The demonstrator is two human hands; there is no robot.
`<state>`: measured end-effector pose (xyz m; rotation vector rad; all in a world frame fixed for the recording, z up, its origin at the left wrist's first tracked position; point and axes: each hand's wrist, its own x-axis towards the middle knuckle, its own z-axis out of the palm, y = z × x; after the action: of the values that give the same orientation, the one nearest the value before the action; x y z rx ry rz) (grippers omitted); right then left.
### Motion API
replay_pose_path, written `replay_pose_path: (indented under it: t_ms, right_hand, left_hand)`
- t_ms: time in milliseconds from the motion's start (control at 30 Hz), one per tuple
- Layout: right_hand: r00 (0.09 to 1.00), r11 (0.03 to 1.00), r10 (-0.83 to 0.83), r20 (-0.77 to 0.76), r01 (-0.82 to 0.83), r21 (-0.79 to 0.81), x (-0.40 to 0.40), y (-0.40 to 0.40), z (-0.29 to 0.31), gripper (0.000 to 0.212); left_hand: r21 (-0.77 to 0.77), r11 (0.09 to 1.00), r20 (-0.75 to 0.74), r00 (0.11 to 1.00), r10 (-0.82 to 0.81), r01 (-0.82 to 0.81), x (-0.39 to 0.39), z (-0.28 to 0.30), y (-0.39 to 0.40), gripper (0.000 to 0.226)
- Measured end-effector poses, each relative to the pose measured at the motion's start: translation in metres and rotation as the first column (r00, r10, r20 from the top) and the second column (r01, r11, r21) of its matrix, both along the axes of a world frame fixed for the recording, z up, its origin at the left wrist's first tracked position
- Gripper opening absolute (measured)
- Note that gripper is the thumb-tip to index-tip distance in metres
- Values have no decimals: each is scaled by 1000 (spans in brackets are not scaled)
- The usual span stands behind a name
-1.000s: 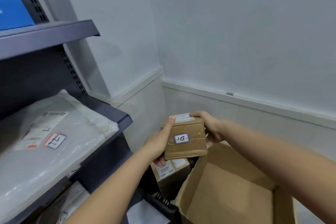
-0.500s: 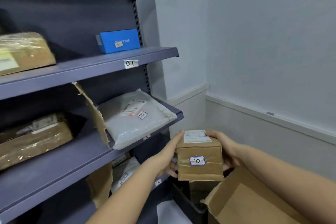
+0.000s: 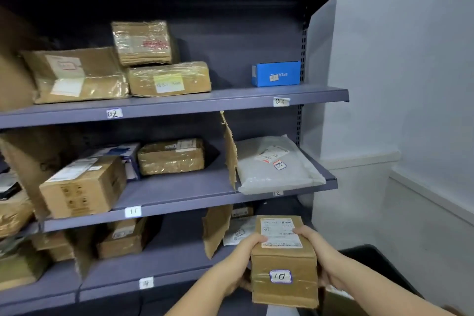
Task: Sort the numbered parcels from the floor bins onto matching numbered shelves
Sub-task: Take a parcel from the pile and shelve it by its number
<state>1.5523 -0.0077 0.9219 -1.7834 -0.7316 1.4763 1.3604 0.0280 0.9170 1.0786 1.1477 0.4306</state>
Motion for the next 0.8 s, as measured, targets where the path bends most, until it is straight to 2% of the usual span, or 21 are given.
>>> replay_pose_path:
  t_ms: [100, 300, 533, 667, 800]
  right_hand:
    - [994, 994, 103, 27, -103, 20, -24, -5, -1, 48]
    - [946, 946, 322, 40, -323, 22, -83, -4, -2, 52]
    - [849, 849, 528, 25, -528, 25, -167, -16, -5, 51]
    - [803, 802, 596, 10, -596, 38, -213, -23, 2, 50]
    - [752, 750, 659, -8, -657, 70, -257, -24, 16, 51]
  left_hand:
    - [2, 996, 7, 996, 93, -93, -25, -2, -22, 51]
    - [-2, 942, 1, 942, 335, -335, -81, 2, -62, 37]
    - [40, 854, -73, 851, 521, -519, -153, 7, -118, 42]
    - [53, 784, -93, 779, 621, -619, -187, 18, -138, 29]
    - [52, 700, -55, 698, 714, -713, -224, 24, -149, 27]
